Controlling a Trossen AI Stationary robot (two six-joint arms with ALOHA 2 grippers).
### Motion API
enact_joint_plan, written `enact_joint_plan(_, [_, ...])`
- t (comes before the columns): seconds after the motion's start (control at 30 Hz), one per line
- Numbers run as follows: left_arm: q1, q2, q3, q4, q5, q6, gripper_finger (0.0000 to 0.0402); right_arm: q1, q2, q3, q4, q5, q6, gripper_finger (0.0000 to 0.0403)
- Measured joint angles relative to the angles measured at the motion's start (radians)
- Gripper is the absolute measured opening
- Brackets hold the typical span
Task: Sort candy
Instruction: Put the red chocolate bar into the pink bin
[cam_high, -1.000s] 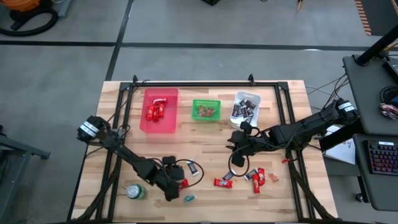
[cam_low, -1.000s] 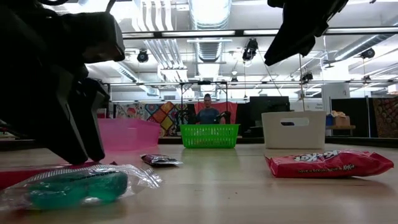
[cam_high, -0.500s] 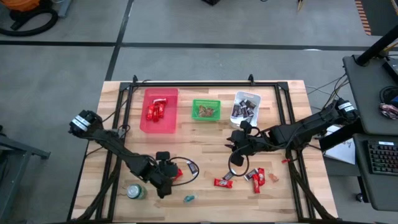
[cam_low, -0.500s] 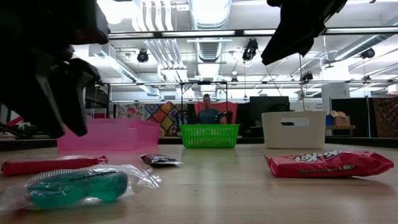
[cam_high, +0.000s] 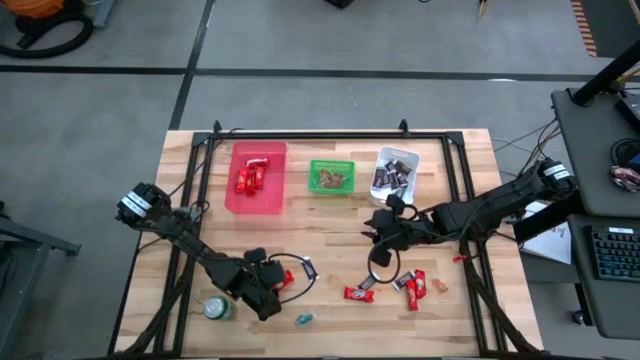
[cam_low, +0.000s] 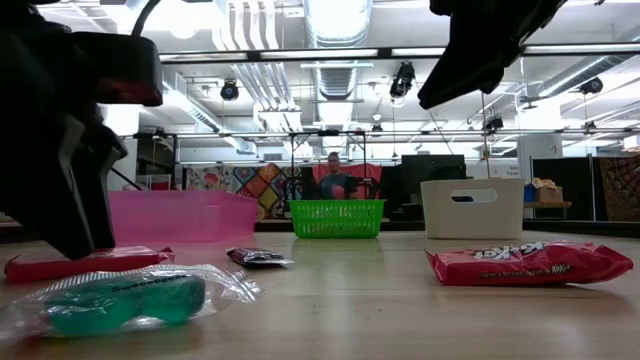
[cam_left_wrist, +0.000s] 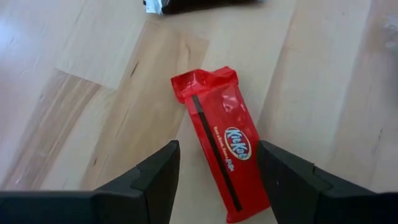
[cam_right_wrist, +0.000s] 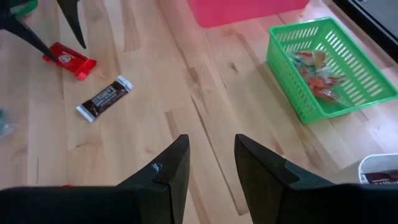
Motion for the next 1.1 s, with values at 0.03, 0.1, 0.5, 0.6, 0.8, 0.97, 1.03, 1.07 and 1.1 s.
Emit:
enact_joint_plan(0.03, [0.000, 0.000, 0.000, 0.000, 0.000, -0.007, 0.0196, 0.000, 0.000, -0.004, 0.002, 0.000, 0.000, 0.0121])
enact_joint_plan(0.1, [0.000, 0.000, -0.004, 0.003, 0.000, -0.017, 0.0195, 0.000, 0.000, -0.013, 0.008, 0.000, 0.003, 0.0121])
enact_joint_plan(0.5, [0.000, -0.001, -0.012, 0.015, 0.002, -0.037, 0.0130, 0.000, 0.000, -0.023, 0.019, 0.003, 0.002, 0.0121])
enact_joint_plan(0.6, [0.000, -0.001, -0.012, 0.013, 0.002, -0.029, 0.0089, 0.000, 0.000, -0.023, 0.019, 0.006, 0.000, 0.0121])
enact_joint_plan(0.8, [0.000, -0.013, -0.012, -0.008, -0.003, 0.021, 0.0009, 0.000, 0.000, -0.023, 0.019, 0.020, -0.001, 0.0121])
enact_joint_plan(0.97, [0.002, -0.028, 0.000, -0.046, -0.027, 0.062, 0.0006, 0.000, 0.000, -0.023, 0.019, 0.021, -0.001, 0.0121])
enact_joint_plan(1.03, [0.002, -0.040, 0.000, -0.046, -0.029, 0.085, 0.0002, 0.000, 0.000, -0.023, 0.019, 0.021, -0.001, 0.0121])
enact_joint_plan(1.07, [0.002, -0.046, 0.000, -0.046, -0.031, 0.096, 0.0001, 0.000, 0.000, -0.023, 0.019, 0.021, -0.001, 0.0121])
enact_joint_plan(1.1, [0.002, -0.051, 0.000, -0.046, -0.035, 0.107, 0.0002, 0.000, 0.000, -0.023, 0.019, 0.021, -0.001, 0.0121])
